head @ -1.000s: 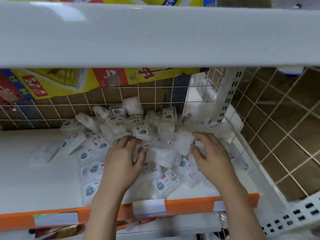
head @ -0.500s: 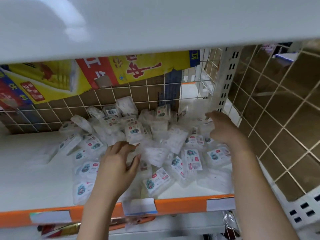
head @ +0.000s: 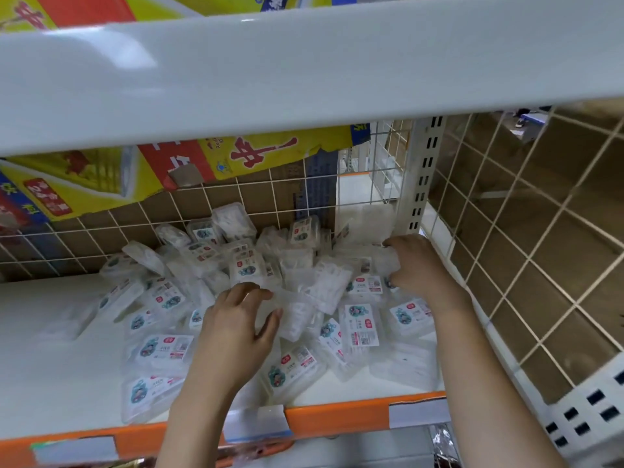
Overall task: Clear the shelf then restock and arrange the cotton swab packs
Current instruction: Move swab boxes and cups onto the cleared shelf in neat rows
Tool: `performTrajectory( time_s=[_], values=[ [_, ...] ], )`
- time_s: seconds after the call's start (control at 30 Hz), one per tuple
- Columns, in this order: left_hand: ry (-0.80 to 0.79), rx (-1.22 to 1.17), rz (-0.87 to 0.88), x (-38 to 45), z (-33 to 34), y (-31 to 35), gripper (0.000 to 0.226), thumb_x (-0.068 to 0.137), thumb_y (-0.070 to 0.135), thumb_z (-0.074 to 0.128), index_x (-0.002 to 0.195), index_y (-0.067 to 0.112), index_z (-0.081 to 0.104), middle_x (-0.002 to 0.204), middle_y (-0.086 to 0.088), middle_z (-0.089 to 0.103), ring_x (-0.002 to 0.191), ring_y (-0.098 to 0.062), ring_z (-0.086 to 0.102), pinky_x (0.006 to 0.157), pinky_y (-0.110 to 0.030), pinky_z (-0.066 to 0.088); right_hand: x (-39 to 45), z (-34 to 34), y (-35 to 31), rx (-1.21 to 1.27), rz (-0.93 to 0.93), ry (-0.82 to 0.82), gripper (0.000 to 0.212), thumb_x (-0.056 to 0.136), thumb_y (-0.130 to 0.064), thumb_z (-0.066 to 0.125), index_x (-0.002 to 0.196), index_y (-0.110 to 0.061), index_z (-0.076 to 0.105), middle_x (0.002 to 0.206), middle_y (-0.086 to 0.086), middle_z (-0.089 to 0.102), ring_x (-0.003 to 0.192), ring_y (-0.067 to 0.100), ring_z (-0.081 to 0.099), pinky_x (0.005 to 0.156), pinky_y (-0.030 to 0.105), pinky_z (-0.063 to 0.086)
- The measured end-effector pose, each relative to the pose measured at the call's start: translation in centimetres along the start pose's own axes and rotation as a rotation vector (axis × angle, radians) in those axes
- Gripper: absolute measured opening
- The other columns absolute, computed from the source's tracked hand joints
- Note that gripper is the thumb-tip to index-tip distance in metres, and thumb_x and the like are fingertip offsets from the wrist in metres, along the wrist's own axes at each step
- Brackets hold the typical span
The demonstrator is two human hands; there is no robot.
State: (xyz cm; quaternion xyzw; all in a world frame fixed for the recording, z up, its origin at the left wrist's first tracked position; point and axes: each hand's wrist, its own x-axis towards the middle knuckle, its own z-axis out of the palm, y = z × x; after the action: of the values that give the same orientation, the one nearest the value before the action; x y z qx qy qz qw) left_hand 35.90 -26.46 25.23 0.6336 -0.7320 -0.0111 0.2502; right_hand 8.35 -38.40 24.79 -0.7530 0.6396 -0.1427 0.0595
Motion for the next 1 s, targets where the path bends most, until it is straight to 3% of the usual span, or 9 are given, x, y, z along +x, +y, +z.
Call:
performTrajectory(
  time_s=[0.2,0.33,0.47,0.6,0.7,0.87,1.0],
  values=[
    [-0.039,0.014,0.019,2.4,0.4,2.1,0.051,0.085,0.048,0.045,0.117,0.012,0.061,0.118,-0.009,0.060,0.106,-0.034,0.056,0.085,-0.042,0.049,-1.7,-0.6,0.1,0.091,-0.040,0.144,0.063,0.070,-0.005,0.069,0.130,-0.008,0.050,0.129,0.015,0.050,0.124,0.032,0.037,0.104,0.032,0.026],
    [-0.183,0.081,-0.003,4.4,1.4,4.6,0.067,0.090,0.049,0.051,0.143,0.013,0.032,0.139,-0.010,0.040,0.127,-0.027,0.039,0.102,-0.034,0.035,-3.4,-1.1,-1.3,0.154,-0.060,0.195,0.061,0.073,-0.011,0.069,0.131,-0.011,0.050,0.127,0.012,0.050,0.123,0.031,0.038,0.101,0.032,0.028],
    [-0.382,0.214,-0.073,6.6,2.2,6.4,0.089,0.080,0.065,0.055,0.143,0.009,0.027,0.140,-0.012,0.035,0.128,-0.031,0.035,0.103,-0.036,0.034,-5.7,-1.1,-2.3,0.256,-0.033,0.246,0.063,0.076,-0.022,0.072,0.133,-0.018,0.048,0.128,0.007,0.048,0.124,0.027,0.037,0.099,0.033,0.031],
    [-0.485,0.249,-0.147,7.5,3.2,7.5,0.104,0.070,0.070,0.063,0.143,0.006,0.026,0.142,-0.012,0.036,0.130,-0.031,0.034,0.103,-0.036,0.034,-7.5,-0.5,-2.7,0.370,-0.012,0.304,0.061,0.075,-0.026,0.073,0.131,-0.023,0.048,0.126,0.000,0.044,0.118,0.021,0.042,0.097,0.036,0.039],
    [-0.477,0.258,-0.154,7.9,3.7,7.8,0.102,0.070,0.068,0.064,0.142,0.005,0.027,0.140,-0.012,0.039,0.127,-0.029,0.039,0.099,-0.035,0.037,-8.2,0.0,-2.9,0.410,-0.022,0.357,0.058,0.072,-0.023,0.075,0.125,-0.021,0.052,0.119,0.001,0.044,0.112,0.024,0.047,0.093,0.039,0.043],
    [-0.459,0.118,-0.168,8.7,2.6,7.5,0.087,0.075,0.046,0.071,0.142,0.008,0.029,0.141,-0.012,0.037,0.126,-0.029,0.040,0.097,-0.034,0.040,-8.7,0.1,-3.5,0.449,-0.003,0.371,0.057,0.074,-0.019,0.074,0.126,-0.019,0.051,0.121,0.002,0.042,0.114,0.017,0.041,0.090,0.022,0.031],
    [-0.318,0.079,-0.127,8.5,-0.5,6.1,0.083,0.075,0.039,0.072,0.140,0.009,0.029,0.143,-0.012,0.031,0.125,-0.030,0.042,0.094,-0.035,0.041,-8.6,0.0,-4.4,0.452,-0.024,0.365,0.057,0.073,-0.015,0.074,0.125,-0.017,0.051,0.120,0.003,0.040,0.115,0.021,0.042,0.092,0.024,0.031]
  ],
)
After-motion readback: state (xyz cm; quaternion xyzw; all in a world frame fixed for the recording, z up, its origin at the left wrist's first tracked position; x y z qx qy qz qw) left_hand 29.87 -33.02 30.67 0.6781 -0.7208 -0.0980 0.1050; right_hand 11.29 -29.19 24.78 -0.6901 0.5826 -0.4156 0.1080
